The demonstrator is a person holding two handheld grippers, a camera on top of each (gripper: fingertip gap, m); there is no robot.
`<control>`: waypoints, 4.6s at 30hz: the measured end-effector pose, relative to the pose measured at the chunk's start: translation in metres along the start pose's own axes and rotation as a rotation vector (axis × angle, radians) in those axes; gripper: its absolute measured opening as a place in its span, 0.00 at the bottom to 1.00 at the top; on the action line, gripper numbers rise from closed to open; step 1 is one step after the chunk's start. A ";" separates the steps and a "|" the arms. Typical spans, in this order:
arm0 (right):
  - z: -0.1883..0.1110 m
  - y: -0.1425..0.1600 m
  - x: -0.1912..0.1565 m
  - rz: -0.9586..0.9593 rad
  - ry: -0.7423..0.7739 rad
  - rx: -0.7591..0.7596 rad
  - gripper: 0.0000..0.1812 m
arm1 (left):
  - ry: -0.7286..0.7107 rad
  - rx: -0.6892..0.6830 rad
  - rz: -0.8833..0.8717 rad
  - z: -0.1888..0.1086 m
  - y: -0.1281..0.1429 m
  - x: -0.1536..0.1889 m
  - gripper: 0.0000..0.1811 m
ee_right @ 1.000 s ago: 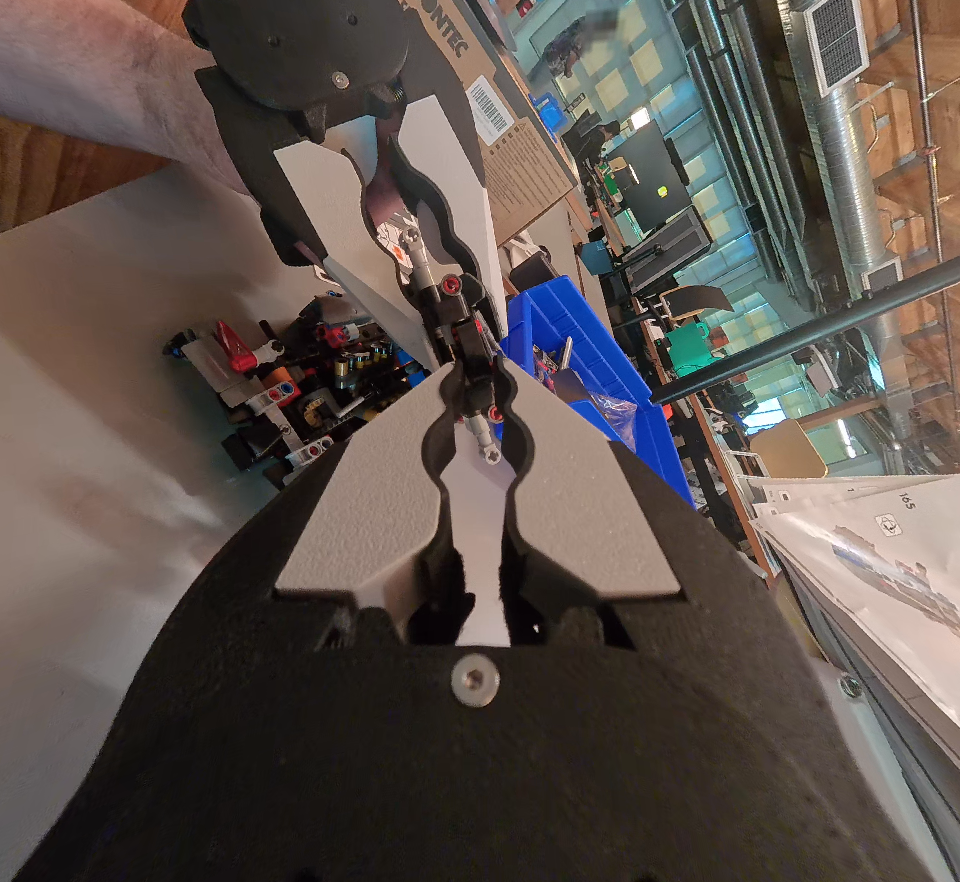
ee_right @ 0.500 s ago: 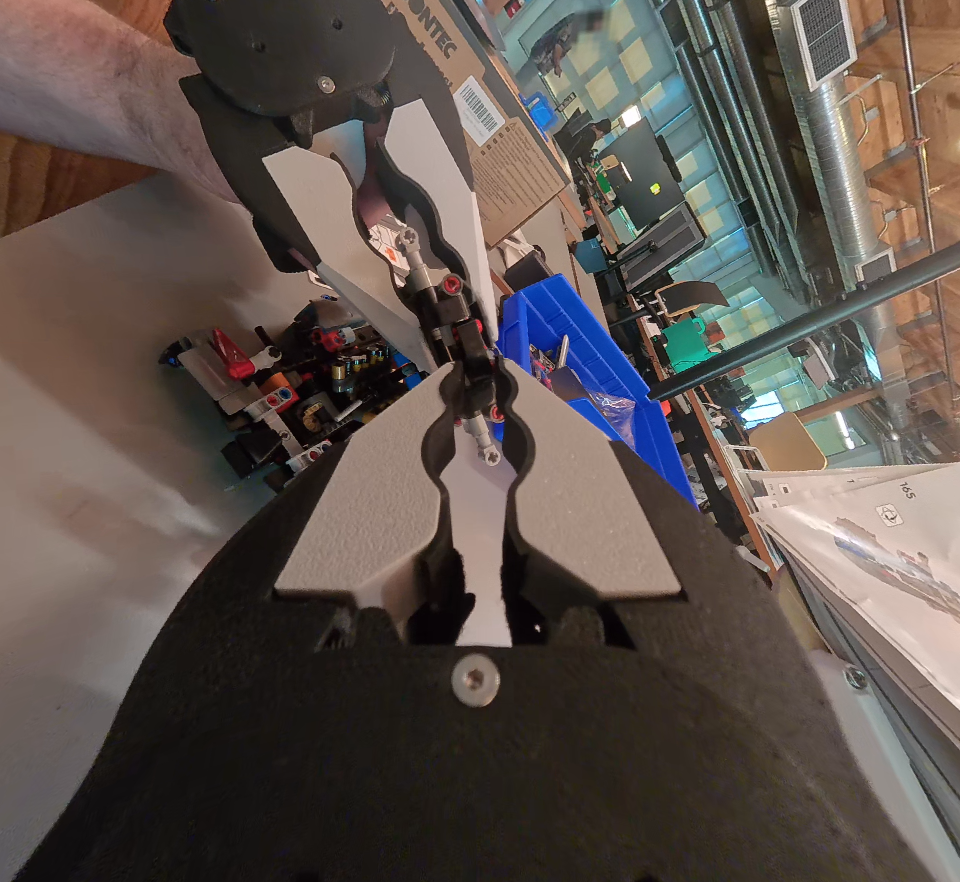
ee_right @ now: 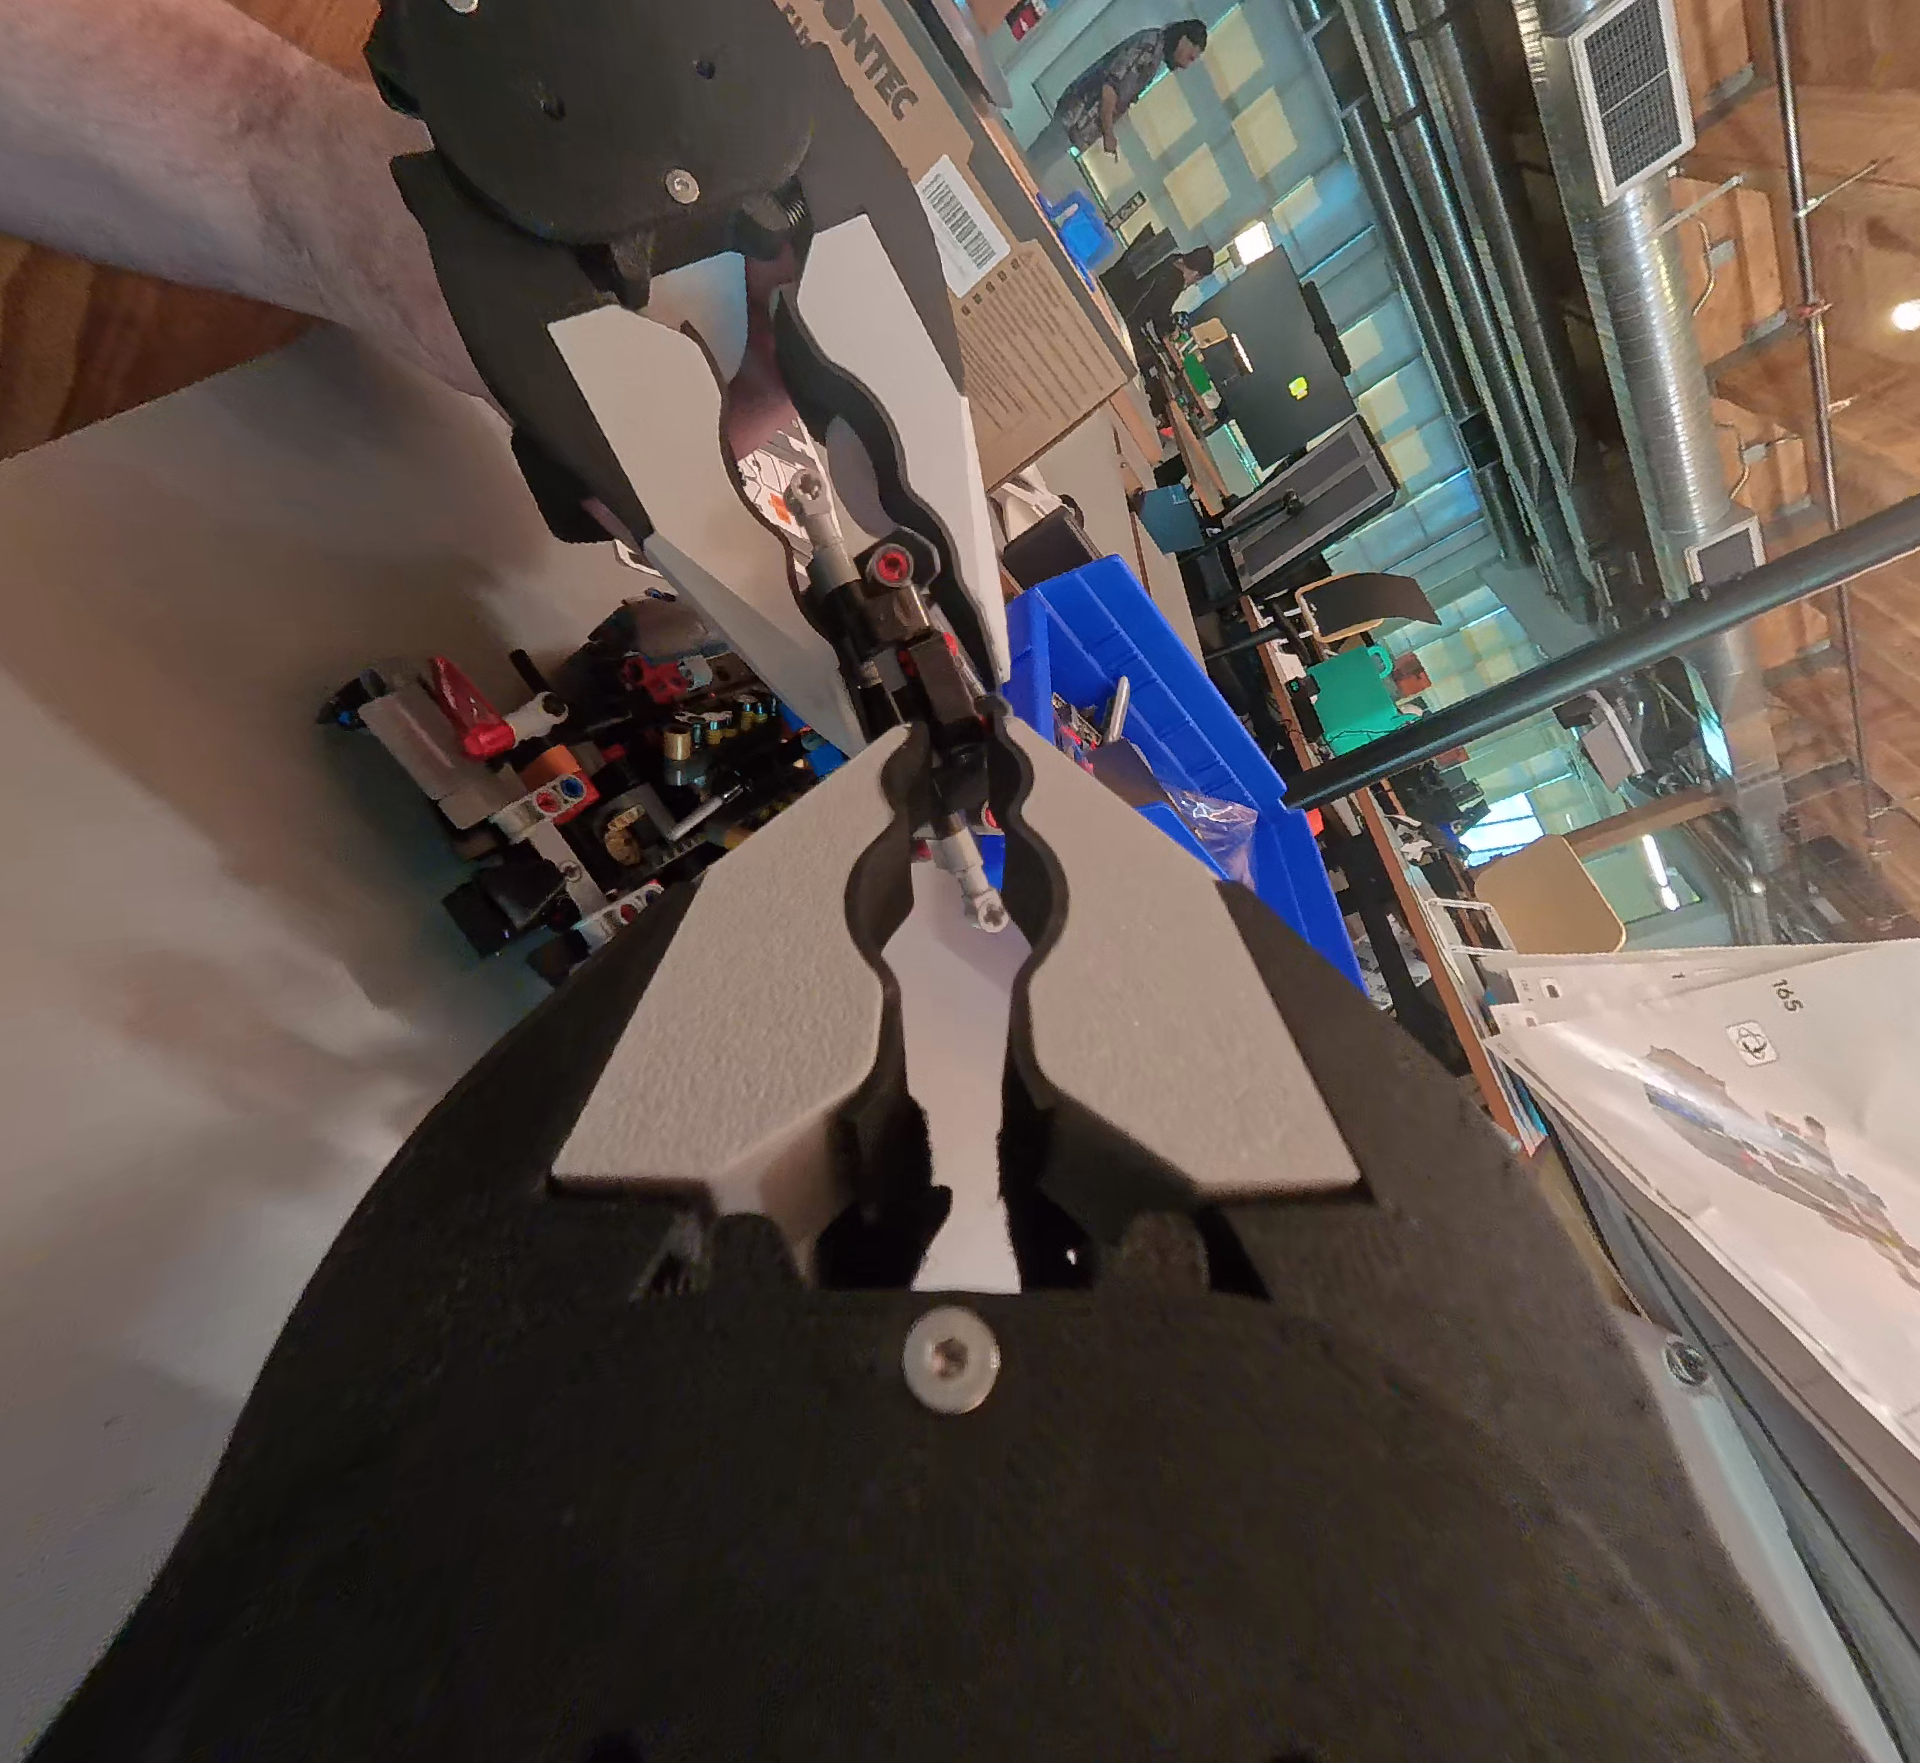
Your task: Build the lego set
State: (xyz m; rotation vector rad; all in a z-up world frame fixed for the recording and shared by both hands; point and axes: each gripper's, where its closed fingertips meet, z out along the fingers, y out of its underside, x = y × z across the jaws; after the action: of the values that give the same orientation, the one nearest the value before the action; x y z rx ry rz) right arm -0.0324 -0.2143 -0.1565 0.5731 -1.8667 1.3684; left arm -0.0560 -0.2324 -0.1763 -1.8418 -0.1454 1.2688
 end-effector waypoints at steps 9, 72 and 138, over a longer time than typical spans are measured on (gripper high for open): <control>0.001 0.000 -0.006 -0.010 -0.016 -0.006 0.04 | -0.014 0.009 -0.006 -0.003 0.003 0.001 0.20; 0.033 0.011 0.005 0.588 -0.100 0.110 0.19 | 0.076 0.001 -0.208 -0.010 0.005 -0.005 0.11; 0.035 0.017 0.003 0.611 -0.155 0.176 0.19 | 0.086 0.016 -0.286 -0.010 0.008 -0.006 0.12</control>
State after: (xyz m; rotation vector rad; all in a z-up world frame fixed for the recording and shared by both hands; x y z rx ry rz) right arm -0.0566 -0.2411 -0.1701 0.1925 -2.1623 1.9385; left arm -0.0537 -0.2464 -0.1768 -1.7847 -0.3378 0.9891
